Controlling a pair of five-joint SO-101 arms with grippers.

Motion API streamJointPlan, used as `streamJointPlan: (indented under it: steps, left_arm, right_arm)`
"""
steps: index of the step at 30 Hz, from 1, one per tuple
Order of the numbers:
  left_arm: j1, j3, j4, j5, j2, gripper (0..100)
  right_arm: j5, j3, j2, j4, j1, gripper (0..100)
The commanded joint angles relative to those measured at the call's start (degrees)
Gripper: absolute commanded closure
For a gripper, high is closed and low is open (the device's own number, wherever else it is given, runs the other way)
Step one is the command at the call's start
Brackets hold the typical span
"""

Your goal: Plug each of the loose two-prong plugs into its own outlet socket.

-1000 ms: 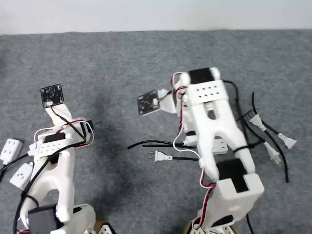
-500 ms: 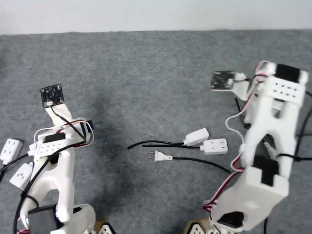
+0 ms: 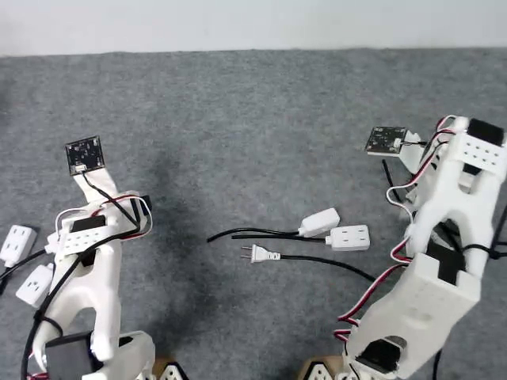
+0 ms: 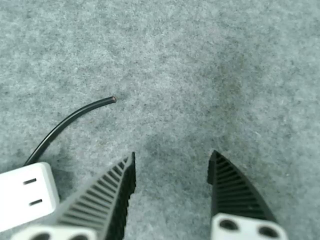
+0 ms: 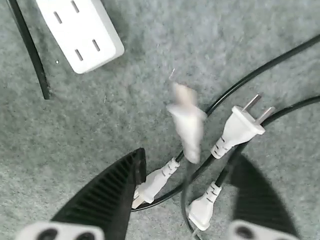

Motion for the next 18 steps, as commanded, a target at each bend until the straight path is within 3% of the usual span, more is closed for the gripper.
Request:
streamJointPlan:
  steps: [1, 3, 5, 7, 10, 12, 15, 18]
  left_arm:
    - [0.6, -0.3, -1.2, 0.1, -1.6, 77]
    - [0.6, -0.3, -1.2, 0.1, -1.6, 77]
    - [0.7, -0.4, -1.2, 0.1, -1.6, 77]
    - [1.3, -0.3, -1.2, 0.0, -1.6, 77]
    - [1.4, -0.3, -1.2, 0.0, -1.6, 77]
    - [1.3, -0.2, -1.2, 0.0, -1.6, 77]
    - [1.3, -0.2, -1.2, 0.0, -1.6, 77]
    - [1.4, -0.2, -1.2, 0.0, -1.6, 77]
  right_arm:
    - [0.7, -3.3, -0.8, 0.0, 0.1, 49.6]
    - [0.7, -3.3, -0.8, 2.5, -1.3, 50.4]
    - [0.5, -3.3, -0.8, 7.3, -4.6, 58.0]
    - [0.0, -2.8, -0.8, 10.7, -9.5, 73.7]
    - [-9.0, -1.4, -0.1, 8.8, -15.9, 99.8]
    - [-14.9, -0.4, 0.9, 7.3, -19.2, 93.3]
    - [-16.2, 1.8, 2.9, 5.9, -22.8, 99.6]
    - [-16.2, 4.0, 5.1, 2.1, -23.5, 98.6]
